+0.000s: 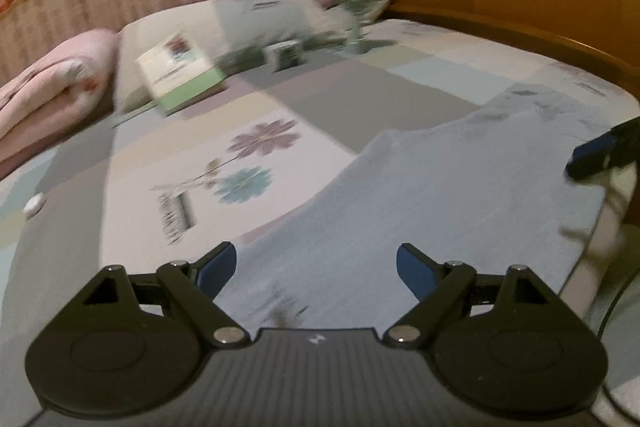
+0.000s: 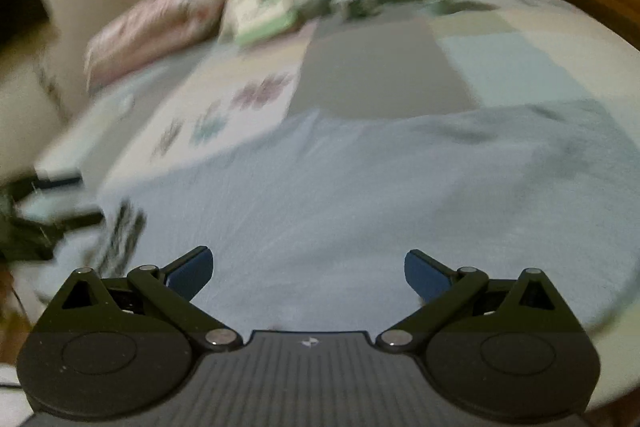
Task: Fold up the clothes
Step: 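Move the right gripper to the waistband of the grey sweatpants, then grasp the sweatpants waistband with the right gripper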
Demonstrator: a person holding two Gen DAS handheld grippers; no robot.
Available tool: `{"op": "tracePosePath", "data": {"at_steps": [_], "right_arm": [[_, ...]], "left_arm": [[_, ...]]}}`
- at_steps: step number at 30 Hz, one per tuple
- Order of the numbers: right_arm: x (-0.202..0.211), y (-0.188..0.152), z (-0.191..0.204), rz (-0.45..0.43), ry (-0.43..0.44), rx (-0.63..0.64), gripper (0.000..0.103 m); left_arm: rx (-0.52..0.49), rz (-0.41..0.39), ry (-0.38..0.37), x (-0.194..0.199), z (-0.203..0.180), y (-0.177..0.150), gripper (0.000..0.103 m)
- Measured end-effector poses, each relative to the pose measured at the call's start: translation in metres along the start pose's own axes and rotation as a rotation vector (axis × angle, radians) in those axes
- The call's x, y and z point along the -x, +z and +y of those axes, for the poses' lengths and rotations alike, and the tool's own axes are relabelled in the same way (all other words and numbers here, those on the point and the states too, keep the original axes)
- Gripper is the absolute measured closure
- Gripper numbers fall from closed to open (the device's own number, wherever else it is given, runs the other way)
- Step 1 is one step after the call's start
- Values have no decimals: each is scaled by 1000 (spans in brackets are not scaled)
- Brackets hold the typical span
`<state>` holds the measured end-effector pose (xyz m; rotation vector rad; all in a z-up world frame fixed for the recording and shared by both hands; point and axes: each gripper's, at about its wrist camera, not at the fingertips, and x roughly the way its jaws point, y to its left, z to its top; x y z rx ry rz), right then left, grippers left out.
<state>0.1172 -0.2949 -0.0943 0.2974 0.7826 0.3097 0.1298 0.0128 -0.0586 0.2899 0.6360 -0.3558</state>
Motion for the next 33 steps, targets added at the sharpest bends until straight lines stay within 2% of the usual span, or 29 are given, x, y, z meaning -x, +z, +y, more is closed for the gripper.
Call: {"op": "tracePosePath", "data": {"at_steps": [6, 8, 10, 14, 16, 21, 22, 27, 33], "right_arm": [[58, -16, -94, -139, -19, -363, 0], [67, -24, -120, -181, 5, -484, 0], [72, -29, -135, -232, 50, -548, 0], [70, -19, -140, -280, 156, -537, 0], [62, -9, -138, -271, 184, -495, 0], [25, 0, -150, -177, 60, -433, 0], [20, 0, -155, -174, 65, -432, 0], [23, 0, -170, -227, 143, -472, 0], [73, -19, -186, -359, 135, -578, 0]], "left_arm": [[-78, 15, -82, -22, -33, 18, 16], [-109, 25, -90, -26, -42, 23, 16], [-133, 33, -97, -28, -50, 28, 16], [-168, 53, -93, -35, -65, 38, 16], [-184, 60, -89, -38, -74, 43, 16], [-219, 68, -107, -41, -95, 50, 16], [-225, 73, -106, -42, -98, 50, 16], [-249, 83, -107, -44, -108, 52, 16], [-261, 66, -123, -40, -110, 52, 16]]}}
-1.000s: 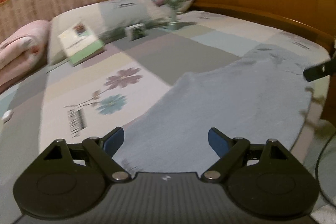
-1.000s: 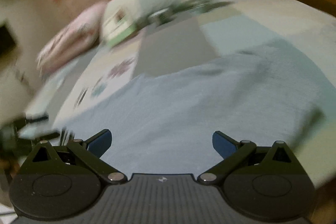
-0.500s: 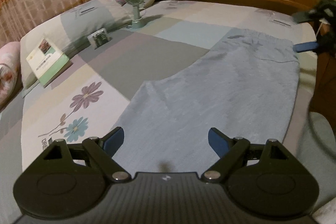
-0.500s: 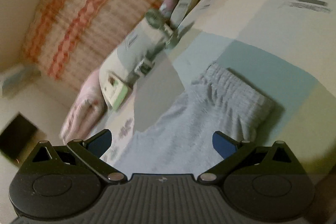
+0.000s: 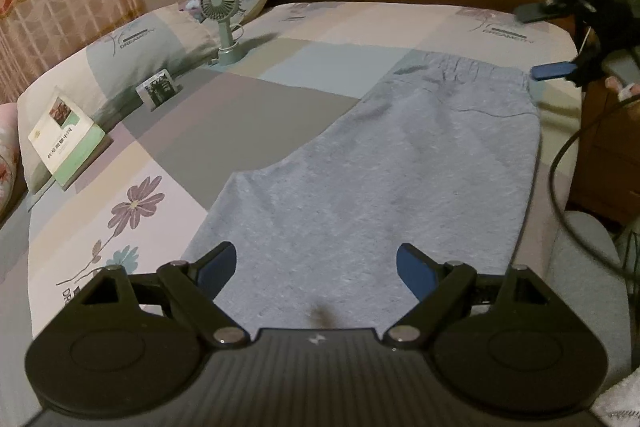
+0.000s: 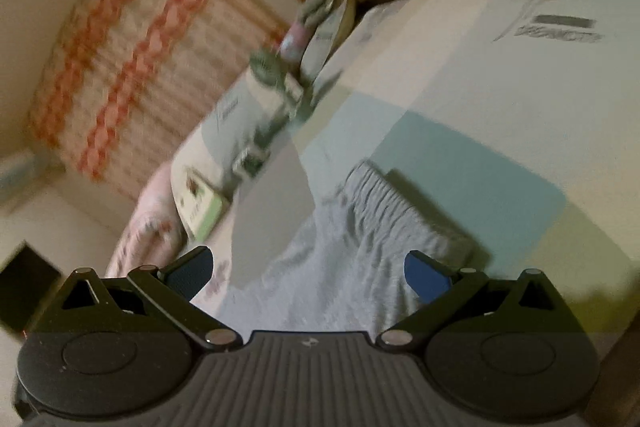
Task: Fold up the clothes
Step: 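Grasp the sweatpants waistband with the right gripper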
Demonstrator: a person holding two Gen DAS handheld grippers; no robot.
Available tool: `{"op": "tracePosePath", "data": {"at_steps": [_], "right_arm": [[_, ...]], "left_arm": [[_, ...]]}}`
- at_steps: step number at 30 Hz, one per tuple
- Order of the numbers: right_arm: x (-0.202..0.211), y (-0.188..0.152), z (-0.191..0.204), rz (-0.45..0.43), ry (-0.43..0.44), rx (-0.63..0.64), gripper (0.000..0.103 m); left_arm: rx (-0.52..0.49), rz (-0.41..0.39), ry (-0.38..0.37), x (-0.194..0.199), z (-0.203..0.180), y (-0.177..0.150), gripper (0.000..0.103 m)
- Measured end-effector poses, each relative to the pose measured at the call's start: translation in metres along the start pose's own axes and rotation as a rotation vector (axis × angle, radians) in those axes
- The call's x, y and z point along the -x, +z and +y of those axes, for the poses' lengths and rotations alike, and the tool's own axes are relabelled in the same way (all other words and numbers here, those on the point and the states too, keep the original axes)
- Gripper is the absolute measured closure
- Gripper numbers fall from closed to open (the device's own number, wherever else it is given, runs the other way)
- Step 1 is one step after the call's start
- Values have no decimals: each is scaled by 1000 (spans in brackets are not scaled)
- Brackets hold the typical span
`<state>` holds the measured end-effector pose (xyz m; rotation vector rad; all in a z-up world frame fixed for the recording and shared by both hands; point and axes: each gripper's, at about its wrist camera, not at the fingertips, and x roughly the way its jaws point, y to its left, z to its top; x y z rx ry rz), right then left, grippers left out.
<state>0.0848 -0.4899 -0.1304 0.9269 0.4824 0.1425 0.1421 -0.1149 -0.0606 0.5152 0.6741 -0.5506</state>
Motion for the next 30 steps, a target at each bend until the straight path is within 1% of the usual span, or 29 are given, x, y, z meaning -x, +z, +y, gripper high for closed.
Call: {"op": "tracePosePath", "data": {"at_steps": [2, 3, 5, 7, 8, 11, 14, 17, 20, 23, 26, 29, 30], "right_arm": [[2, -1, -13, 4, -9, -63, 0], [-1, -3, -19, 20, -15, -95, 0], [-13, -6, -27, 80, -45, -142, 0], [-25, -9, -27, 121, -107, -141, 0], [-29, -9, -26, 134, -115, -141, 0], [-37, -12, -26, 162, -92, -157, 0], [-43, -12, -28, 164, -72, -176, 0], [-41, -10, -33, 134, -47, -198, 0], [-46, -7, -32, 86, -57, -179, 0], [-50, -10, -25, 74, -91, -139, 0], [-53, -18, -20, 117, -57, -153, 0], [-58, -22, -13, 159, -48, -119, 0], [-59, -21, -14, 158, -46, -113, 0]], "left_arm": [[2, 3, -3, 0, 0, 0, 16], [3, 4, -4, -1, 0, -1, 16], [-1, 4, -5, 0, -1, -1, 16], [-6, 5, -4, 1, -3, -2, 16], [-6, 7, -4, 1, -3, -2, 16], [-3, 13, -4, -1, -3, -2, 16], [-4, 18, -7, -3, -5, -1, 16], [-13, 17, -20, -5, -8, -1, 16], [-17, 18, -32, -6, -12, -1, 16], [-18, 13, -39, -6, -14, -2, 16], [-14, 7, -44, -4, -13, -3, 16], [0, 8, -44, -3, -9, -4, 16], [4, 8, -46, -4, -8, -5, 16]]}}
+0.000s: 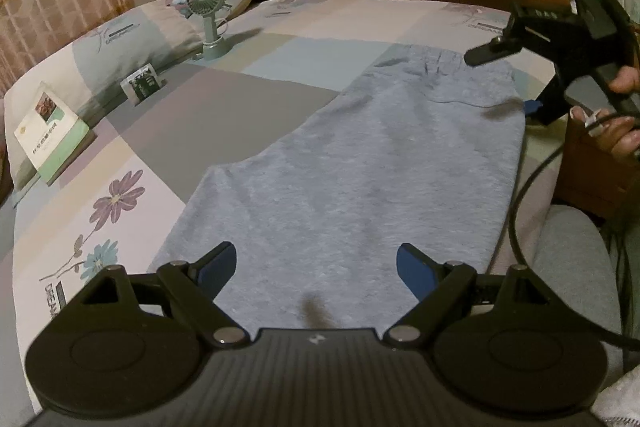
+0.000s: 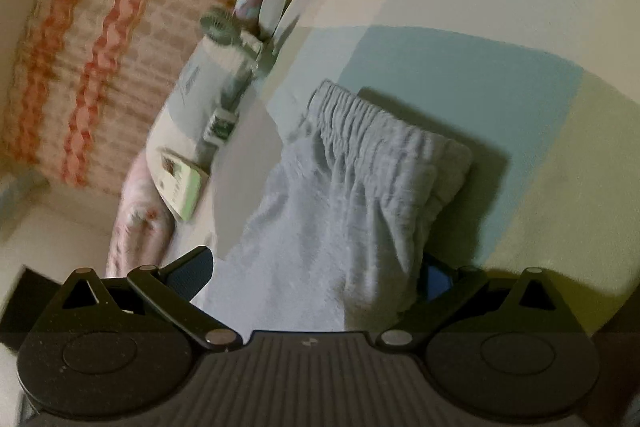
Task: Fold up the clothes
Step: 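Grasp the sweatpants waistband with the right gripper, then lift the held waistband up with the right gripper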
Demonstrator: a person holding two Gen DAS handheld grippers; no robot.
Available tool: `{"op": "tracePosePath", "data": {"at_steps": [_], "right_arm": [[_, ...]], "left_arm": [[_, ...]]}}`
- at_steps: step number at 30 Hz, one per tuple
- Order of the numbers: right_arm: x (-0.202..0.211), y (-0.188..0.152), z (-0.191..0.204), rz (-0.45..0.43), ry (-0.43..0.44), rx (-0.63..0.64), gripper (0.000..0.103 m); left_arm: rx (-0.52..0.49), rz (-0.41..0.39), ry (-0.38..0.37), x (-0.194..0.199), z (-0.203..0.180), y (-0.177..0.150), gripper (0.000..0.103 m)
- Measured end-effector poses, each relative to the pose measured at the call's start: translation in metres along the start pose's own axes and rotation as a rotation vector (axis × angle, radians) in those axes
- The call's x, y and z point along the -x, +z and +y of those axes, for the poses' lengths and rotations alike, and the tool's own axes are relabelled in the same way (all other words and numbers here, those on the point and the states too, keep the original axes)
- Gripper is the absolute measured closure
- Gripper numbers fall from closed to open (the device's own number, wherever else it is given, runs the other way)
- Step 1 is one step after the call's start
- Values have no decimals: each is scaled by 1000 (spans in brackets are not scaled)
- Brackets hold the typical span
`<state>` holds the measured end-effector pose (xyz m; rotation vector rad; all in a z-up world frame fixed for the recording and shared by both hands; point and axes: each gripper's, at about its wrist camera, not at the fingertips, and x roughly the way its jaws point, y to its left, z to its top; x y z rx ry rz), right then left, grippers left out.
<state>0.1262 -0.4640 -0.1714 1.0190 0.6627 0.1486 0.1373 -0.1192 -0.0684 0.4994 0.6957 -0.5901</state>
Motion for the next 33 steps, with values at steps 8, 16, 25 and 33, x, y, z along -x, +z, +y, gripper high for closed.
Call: {"op": "tracePosePath", "data": {"at_steps": [8, 16, 25, 33], "right_arm": [[9, 11, -20, -148, 83, -65, 0], [5, 8, -13, -140, 54, 24, 0], [0, 9, -12, -45, 51, -163, 0], [-10, 14, -10, -122, 56, -61, 0]], "left_arm": [[27, -10, -19, 0, 7, -6, 16], [51, -22, -39, -1, 12, -10, 16], [90, -19, -31, -1, 25, -16, 16], [105, -41, -53, 0, 29, -20, 16]]}}
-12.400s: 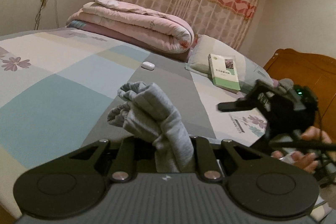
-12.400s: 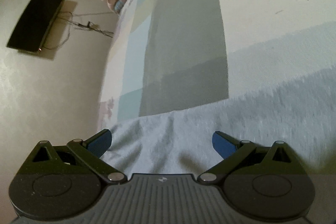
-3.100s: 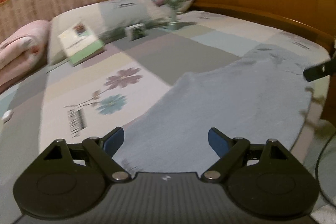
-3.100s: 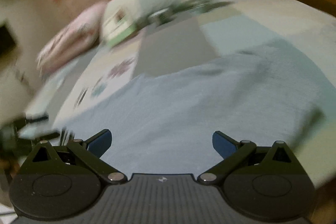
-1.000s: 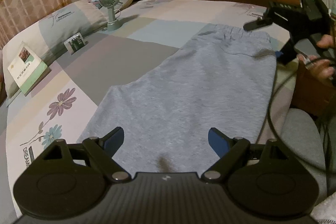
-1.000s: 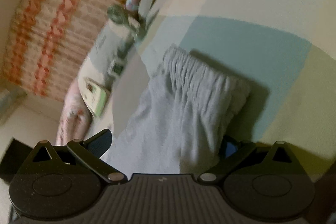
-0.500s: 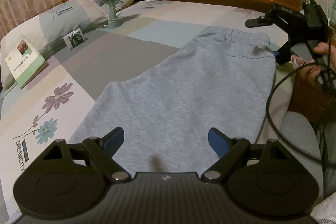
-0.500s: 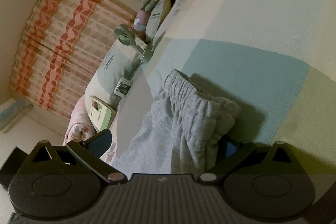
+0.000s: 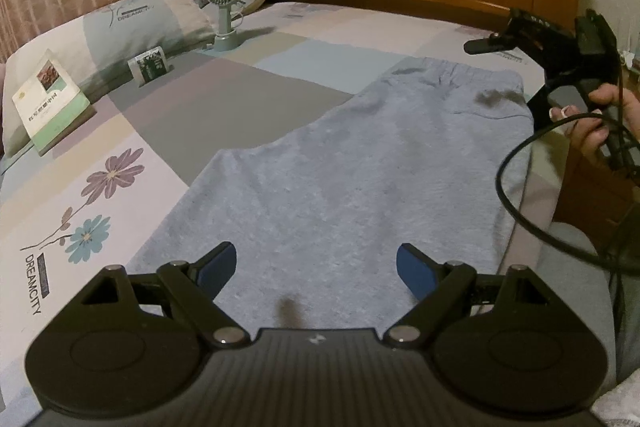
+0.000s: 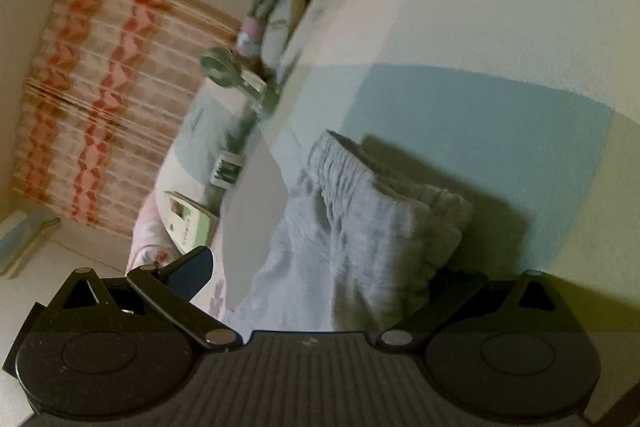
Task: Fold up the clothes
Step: 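Lift the held waistband up with the right gripper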
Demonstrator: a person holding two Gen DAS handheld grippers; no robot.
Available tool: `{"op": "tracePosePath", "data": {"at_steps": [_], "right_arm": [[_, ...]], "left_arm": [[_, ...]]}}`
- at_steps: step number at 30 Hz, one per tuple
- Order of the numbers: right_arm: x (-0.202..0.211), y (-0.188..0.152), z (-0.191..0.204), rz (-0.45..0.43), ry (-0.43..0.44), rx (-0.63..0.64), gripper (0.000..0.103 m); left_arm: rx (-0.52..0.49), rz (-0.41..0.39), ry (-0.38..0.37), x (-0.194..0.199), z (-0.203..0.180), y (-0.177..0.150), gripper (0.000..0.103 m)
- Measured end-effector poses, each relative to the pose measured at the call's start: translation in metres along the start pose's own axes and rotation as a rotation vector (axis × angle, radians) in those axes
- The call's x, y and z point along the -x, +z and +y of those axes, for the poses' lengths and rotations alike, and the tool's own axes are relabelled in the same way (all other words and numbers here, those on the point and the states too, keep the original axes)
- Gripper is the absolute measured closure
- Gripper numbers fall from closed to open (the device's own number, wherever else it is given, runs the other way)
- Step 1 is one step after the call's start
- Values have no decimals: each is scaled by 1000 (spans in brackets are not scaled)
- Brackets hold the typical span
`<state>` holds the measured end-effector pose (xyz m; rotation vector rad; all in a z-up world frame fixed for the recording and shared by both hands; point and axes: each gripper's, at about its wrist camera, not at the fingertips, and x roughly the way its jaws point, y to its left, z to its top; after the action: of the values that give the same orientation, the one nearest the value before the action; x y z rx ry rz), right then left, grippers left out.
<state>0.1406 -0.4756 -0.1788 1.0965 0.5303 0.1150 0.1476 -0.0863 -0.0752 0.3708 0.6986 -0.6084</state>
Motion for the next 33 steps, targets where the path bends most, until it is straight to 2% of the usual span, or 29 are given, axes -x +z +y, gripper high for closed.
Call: {"op": "tracePosePath", "data": {"at_steps": [5, 7, 8, 9, 10, 11, 12, 14, 16, 18, 21, 28, 33], "right_arm": [[9, -4, -8, -20, 80, 23, 0], [11, -1, -13, -28, 92, 19, 6], [12, -1, -16, -33, 89, 21, 13], [13, -1, -18, -40, 82, 23, 27], [14, -1, -22, -48, 66, 19, 31], [16, -2, -26, -58, 38, 3, 46], [16, -3, -28, -67, 10, -21, 55], [14, -3, -26, -65, -28, -35, 55], [8, -4, -18, -45, -76, 17, 56], [2, -7, -11, -32, -145, 98, 69], [1, -9, -15, -40, -157, 114, 79], [0, -12, -8, -54, -196, 158, 76], [-3, -16, 26, -49, -294, 329, 76]], "left_arm": [[34, 11, 13, -2, 13, -5, 16], [49, 11, 13, -3, 17, -6, 16], [54, 8, 10, -3, 19, -6, 16], [58, 5, 4, -3, 20, -6, 16], [59, 2, -1, -3, 20, -6, 16], [57, 0, -5, -3, 20, -6, 16], [55, -2, -9, -3, 19, -6, 16], [51, -1, -14, -4, 18, -6, 16], [53, 3, -15, -6, 18, -6, 16], [56, 6, -14, -7, 18, -6, 16], [55, 8, -11, -7, 18, -5, 16], [51, 1, 10, 0, 21, -6, 16], [49, 7, 34, 8, 28, -10, 16]]}}
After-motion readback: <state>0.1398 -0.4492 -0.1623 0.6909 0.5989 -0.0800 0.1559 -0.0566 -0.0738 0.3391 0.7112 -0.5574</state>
